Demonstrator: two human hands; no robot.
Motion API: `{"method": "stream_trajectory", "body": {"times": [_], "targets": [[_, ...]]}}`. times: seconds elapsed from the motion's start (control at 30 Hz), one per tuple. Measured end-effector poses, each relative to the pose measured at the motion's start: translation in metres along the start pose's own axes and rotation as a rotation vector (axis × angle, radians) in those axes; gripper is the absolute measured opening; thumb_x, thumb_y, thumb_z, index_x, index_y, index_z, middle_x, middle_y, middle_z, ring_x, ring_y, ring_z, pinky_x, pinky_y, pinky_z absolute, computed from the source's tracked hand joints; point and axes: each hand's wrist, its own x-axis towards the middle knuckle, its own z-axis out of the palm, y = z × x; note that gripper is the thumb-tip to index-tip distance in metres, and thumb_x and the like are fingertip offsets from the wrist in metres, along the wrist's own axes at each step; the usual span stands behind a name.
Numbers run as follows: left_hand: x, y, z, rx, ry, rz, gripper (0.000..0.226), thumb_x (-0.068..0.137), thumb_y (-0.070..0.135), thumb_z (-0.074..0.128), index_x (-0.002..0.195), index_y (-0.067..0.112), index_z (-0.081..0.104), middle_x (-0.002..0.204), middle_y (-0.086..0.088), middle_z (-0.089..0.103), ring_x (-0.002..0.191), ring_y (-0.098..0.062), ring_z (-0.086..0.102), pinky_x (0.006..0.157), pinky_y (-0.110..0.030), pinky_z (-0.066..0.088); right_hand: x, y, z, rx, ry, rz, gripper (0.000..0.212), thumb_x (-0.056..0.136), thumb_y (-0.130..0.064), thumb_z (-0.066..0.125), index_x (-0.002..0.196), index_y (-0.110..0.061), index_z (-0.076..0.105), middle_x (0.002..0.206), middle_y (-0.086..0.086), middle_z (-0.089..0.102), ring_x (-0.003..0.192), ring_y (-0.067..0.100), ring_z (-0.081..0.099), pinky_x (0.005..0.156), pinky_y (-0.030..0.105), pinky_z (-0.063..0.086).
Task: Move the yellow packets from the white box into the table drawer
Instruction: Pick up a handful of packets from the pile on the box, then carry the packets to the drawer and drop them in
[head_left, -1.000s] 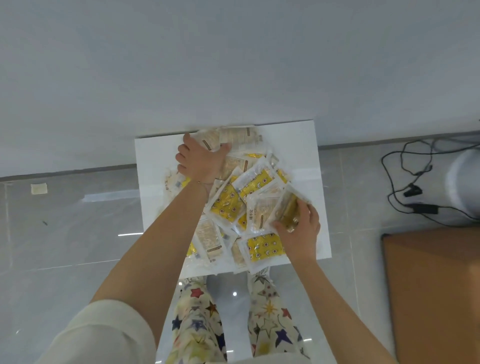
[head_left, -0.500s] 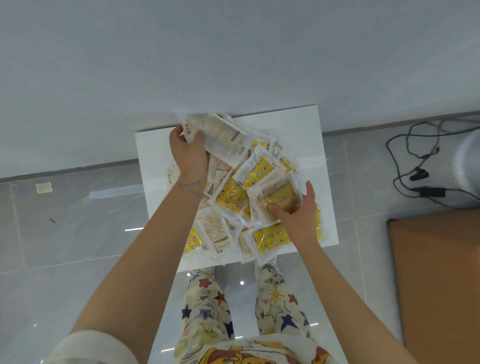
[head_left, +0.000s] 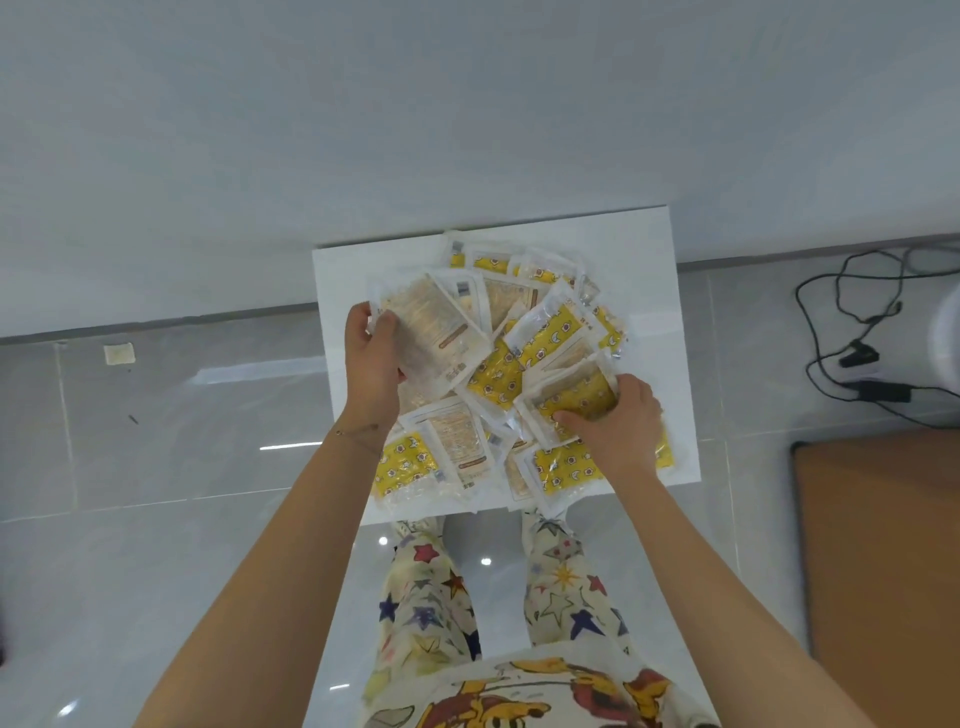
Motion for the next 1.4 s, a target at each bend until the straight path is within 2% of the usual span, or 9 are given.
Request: {"method": "stream_trajectory", "body": {"times": [0.27, 0.37, 0.47, 0.57, 0.77, 1.0, 1.17, 1.23, 1.4], "targets": [[-0.017, -0.009, -0.022, -0.015, -0.007, -0.052, 0.016, 0.103, 0.023, 0.04, 0.094, 0.032, 0.048, 0.089, 0.006, 0.059, 0.083, -0.014, 0.055, 0.072, -0.036, 0.045, -0.014, -0.011, -0.025, 0.483, 0.088, 0.004, 0.047, 0.073, -0.023, 0.081, 0.102, -0.014, 0.046, 0.083, -0.01, 0.053, 0.071, 0.006, 0.055, 0.053, 0.01, 0.042], [-0.03, -0.002, -0.029, -0.036, 0.001, -0.038, 0.011, 0.103, 0.022, 0.042, 0.101, 0.03, 0.049, 0.087, 0.008, 0.063, 0.081, -0.011, 0.059, 0.073, -0.035, 0.05, -0.02, -0.026, -0.036, 0.688, 0.08, 0.041, 0.051, 0.074, -0.021, 0.081, 0.111, -0.015, 0.047, 0.092, -0.011, 0.057, 0.083, 0.008, 0.061, 0.065, 0.012, 0.049], [-0.047, 0.01, -0.035, -0.07, 0.011, -0.027, 0.01, 0.103, 0.022, 0.044, 0.111, 0.023, 0.048, 0.087, 0.008, 0.065, 0.079, -0.01, 0.063, 0.072, -0.035, 0.053, -0.03, -0.048, -0.044, 0.95, -0.077, 0.105, 0.053, 0.079, -0.02, 0.077, 0.123, -0.015, 0.048, 0.11, -0.003, 0.064, 0.103, 0.017, 0.065, 0.089, 0.034, 0.054], [-0.065, 0.023, -0.047, -0.1, 0.035, -0.006, 0.013, 0.102, 0.024, 0.046, 0.114, 0.022, 0.049, 0.089, 0.006, 0.066, 0.08, -0.01, 0.065, 0.071, -0.035, 0.054, -0.045, -0.075, -0.054, 1.066, -0.235, 0.077, 0.052, 0.086, -0.013, 0.069, 0.131, -0.014, 0.044, 0.117, 0.001, 0.065, 0.106, 0.018, 0.066, 0.092, 0.041, 0.054], [-0.108, 0.052, -0.083, -0.185, 0.074, 0.059, 0.008, 0.101, 0.024, 0.046, 0.107, 0.029, 0.051, 0.083, 0.012, 0.07, 0.082, -0.01, 0.068, 0.074, -0.034, 0.057, -0.077, -0.122, -0.077, 0.87, -0.338, -0.079, 0.077, 0.073, -0.033, 0.076, 0.137, -0.022, 0.036, 0.128, 0.003, 0.059, 0.115, 0.022, 0.061, 0.099, 0.052, 0.048], [-0.171, 0.06, -0.143, -0.3, 0.218, 0.11, 0.016, 0.1, 0.023, 0.049, 0.116, 0.027, 0.048, 0.098, 0.004, 0.066, 0.088, -0.013, 0.067, 0.071, -0.029, 0.057, -0.13, -0.167, -0.091, 0.608, -0.353, -0.318, 0.067, 0.08, -0.022, 0.076, 0.134, -0.024, 0.037, 0.116, -0.002, 0.061, 0.099, 0.006, 0.063, 0.087, 0.031, 0.055], [-0.232, 0.051, -0.2, -0.418, 0.39, 0.112, 0.015, 0.099, 0.02, 0.051, 0.112, 0.029, 0.05, 0.099, 0.003, 0.066, 0.084, -0.009, 0.069, 0.067, -0.025, 0.058, -0.187, -0.194, -0.083, 0.422, -0.448, -0.449, 0.053, 0.074, -0.029, 0.081, 0.112, -0.037, 0.045, 0.104, -0.011, 0.064, 0.095, 0.005, 0.064, 0.084, 0.033, 0.055], [-0.258, 0.045, -0.227, -0.456, 0.459, 0.111, 0.015, 0.099, 0.022, 0.051, 0.109, 0.033, 0.051, 0.103, 0.001, 0.065, 0.09, -0.013, 0.068, 0.07, -0.028, 0.057, -0.217, -0.206, -0.077, 0.387, -0.497, -0.498, 0.05, 0.075, -0.026, 0.081, 0.104, -0.042, 0.044, 0.1, -0.013, 0.063, 0.088, -0.001, 0.063, 0.077, 0.022, 0.055], [-0.319, 0.022, -0.305, -0.581, 0.652, 0.077, 0.019, 0.1, 0.023, 0.05, 0.118, 0.027, 0.048, 0.104, 0.004, 0.065, 0.095, -0.017, 0.066, 0.075, -0.033, 0.057, -0.3, -0.238, -0.051, 0.276, -0.65, -0.597, 0.055, 0.076, -0.026, 0.08, 0.117, -0.03, 0.044, 0.104, -0.009, 0.061, 0.092, 0.004, 0.062, 0.066, 0.013, 0.052]]}}
